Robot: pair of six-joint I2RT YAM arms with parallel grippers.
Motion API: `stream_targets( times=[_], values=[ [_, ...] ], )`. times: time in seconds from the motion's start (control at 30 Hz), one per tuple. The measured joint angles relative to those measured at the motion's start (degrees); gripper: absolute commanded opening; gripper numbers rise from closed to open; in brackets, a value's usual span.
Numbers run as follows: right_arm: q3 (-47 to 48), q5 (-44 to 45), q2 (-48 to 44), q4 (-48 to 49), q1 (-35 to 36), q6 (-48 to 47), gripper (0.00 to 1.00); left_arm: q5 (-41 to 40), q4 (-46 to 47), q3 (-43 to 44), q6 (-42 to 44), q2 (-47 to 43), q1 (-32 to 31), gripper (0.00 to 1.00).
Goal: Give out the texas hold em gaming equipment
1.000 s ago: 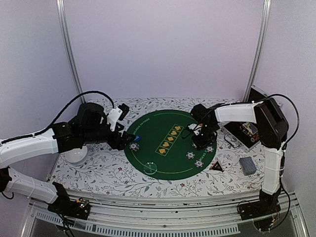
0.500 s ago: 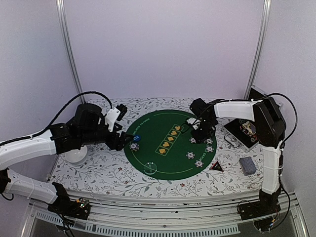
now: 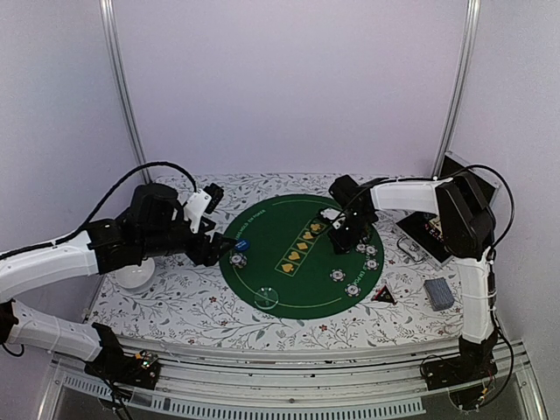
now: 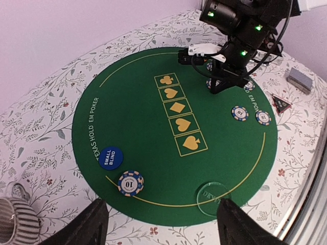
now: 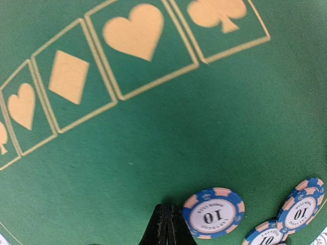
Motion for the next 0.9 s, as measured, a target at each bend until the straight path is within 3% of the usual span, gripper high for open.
stream_targets(
  times=[0.43, 0.7, 0.9],
  values=[
    [-1.14, 4.26, -1.11, -2.89, -2.6, 0.96, 0.03, -0.02, 0.04, -0.33, 0.0, -0.57, 0.02, 0.75],
    [-6.82, -7.5, -11.19, -2.05, 6.4, -0.85, 0.04, -0.02, 0.02, -0.7, -0.02, -0.83, 0.07, 0.75],
    [-13.62, -12.09, -12.55, -0.76, 9.35, 0.2, 0.04, -0.17, 0.07, -0.72, -0.02, -0.94, 0.11, 0.75]
  ],
)
